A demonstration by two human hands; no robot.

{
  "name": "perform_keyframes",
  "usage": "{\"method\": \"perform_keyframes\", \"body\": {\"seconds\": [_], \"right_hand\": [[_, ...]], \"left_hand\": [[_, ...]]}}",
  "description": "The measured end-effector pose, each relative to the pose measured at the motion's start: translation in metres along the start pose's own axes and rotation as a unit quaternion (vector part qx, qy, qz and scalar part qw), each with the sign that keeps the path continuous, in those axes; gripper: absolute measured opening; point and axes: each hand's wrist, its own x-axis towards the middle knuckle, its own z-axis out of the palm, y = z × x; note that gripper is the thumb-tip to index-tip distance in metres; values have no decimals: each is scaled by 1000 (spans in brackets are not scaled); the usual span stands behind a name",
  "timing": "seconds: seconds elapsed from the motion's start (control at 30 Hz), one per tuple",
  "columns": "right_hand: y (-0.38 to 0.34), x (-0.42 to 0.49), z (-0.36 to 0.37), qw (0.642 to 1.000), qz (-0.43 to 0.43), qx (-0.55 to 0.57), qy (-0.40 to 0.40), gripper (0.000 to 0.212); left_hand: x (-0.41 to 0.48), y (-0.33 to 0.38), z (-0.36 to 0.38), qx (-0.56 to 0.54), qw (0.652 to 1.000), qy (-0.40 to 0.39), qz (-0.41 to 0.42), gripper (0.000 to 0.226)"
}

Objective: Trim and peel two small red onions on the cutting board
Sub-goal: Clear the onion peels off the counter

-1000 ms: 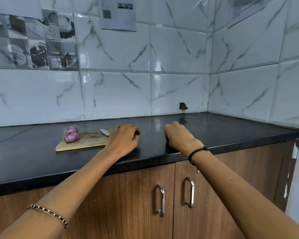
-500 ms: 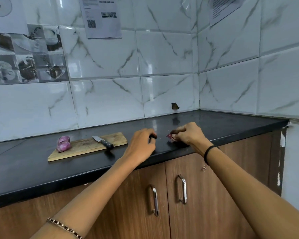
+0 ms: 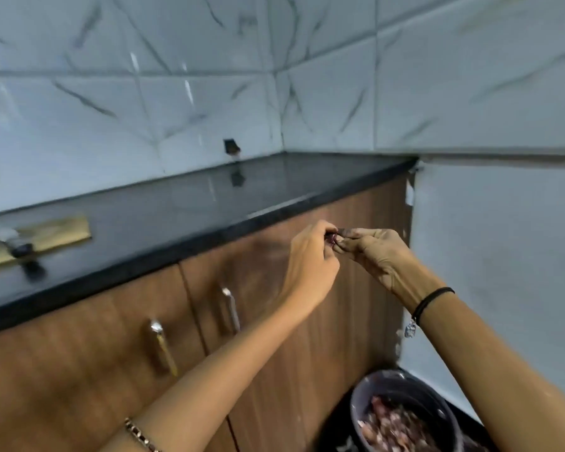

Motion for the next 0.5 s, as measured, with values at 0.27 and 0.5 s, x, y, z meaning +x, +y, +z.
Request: {"method": "perform_keyframes", "body": {"seconds": [0.27,0.5], "right_hand": [[158,27,-170,941,148,-247,180,23],[267,22,-238,840,269,-404,243,20]], "left_hand": [[-89,-69,168,1,963,-233,-138,29],[-144,-136,260,-2,897,-317,-307,27]]}}
